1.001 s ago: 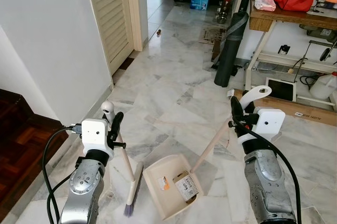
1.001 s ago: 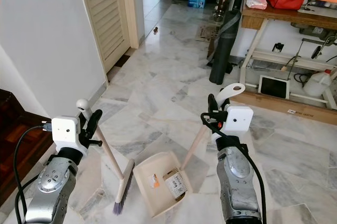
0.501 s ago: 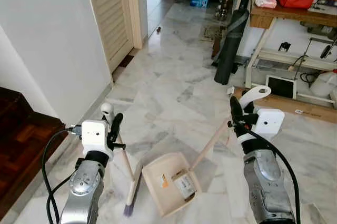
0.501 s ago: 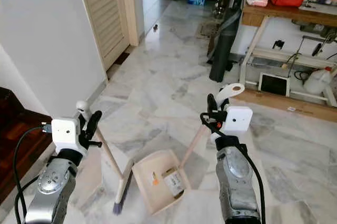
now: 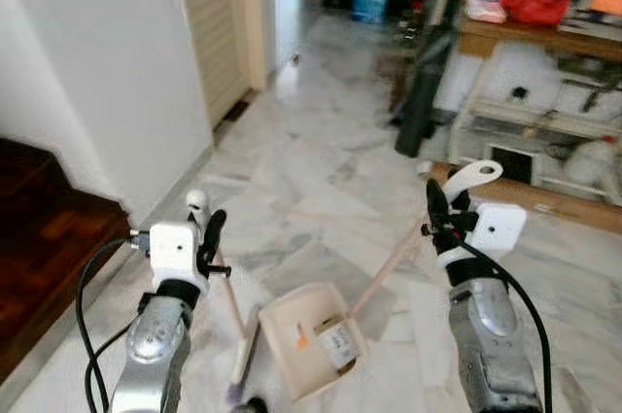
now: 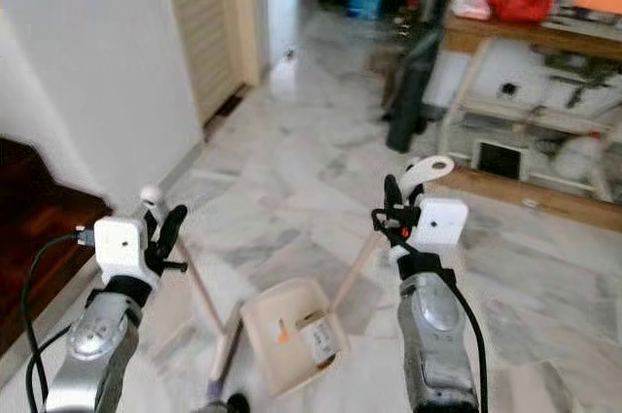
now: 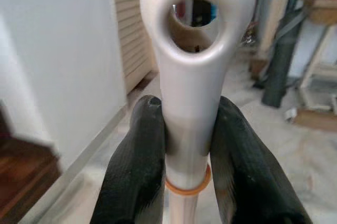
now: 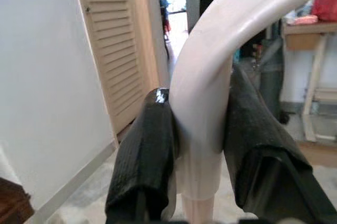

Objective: Sweep floor

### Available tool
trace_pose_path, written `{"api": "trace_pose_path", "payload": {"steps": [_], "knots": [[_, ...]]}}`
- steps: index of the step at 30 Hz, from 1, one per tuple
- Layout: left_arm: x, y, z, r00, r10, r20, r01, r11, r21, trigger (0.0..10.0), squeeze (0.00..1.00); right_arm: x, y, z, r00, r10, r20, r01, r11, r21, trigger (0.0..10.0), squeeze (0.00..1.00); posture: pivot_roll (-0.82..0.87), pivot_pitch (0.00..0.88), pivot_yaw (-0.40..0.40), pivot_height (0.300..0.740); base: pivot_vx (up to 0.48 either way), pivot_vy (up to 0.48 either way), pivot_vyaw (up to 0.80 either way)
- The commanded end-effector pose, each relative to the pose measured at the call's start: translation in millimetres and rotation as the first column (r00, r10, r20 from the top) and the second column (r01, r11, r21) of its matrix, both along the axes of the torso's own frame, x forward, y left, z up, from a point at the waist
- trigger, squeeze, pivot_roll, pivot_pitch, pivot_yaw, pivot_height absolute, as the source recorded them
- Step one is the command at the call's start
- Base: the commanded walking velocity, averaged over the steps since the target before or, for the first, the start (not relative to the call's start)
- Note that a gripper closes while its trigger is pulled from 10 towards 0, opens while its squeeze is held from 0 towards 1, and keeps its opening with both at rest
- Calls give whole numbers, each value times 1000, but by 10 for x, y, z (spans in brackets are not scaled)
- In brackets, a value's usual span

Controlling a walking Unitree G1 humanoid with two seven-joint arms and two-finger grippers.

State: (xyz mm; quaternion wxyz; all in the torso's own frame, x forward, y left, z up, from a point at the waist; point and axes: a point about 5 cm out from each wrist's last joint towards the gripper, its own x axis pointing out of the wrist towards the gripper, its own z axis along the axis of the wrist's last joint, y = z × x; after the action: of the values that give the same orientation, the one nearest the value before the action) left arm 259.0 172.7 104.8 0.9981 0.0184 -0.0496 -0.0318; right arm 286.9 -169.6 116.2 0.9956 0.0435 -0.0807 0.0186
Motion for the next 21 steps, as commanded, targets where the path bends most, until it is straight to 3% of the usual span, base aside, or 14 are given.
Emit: {"api": "trace_pose_path", "payload": {"steps": [1,7,21], "knots": [[59,-24,177,997,-13,78,11,1000,23,10000,0,27,-11,126,998,-7,59,6,1000,15,10000,0,-20,0,-13,740,-292,0,0],[64,-24,180,997,-11,79,10,1000,22,10000,0,31,2,139,998,3,68,-4,1000,8,10000,0,-19,0,-14,740,-289,0,0],[78,-12,181,997,-8,78,6,1000,25,10000,0,29,8,135,998,1,69,-2,1000,8,10000,0,-16,0,-12,740,-287,0,675]]}}
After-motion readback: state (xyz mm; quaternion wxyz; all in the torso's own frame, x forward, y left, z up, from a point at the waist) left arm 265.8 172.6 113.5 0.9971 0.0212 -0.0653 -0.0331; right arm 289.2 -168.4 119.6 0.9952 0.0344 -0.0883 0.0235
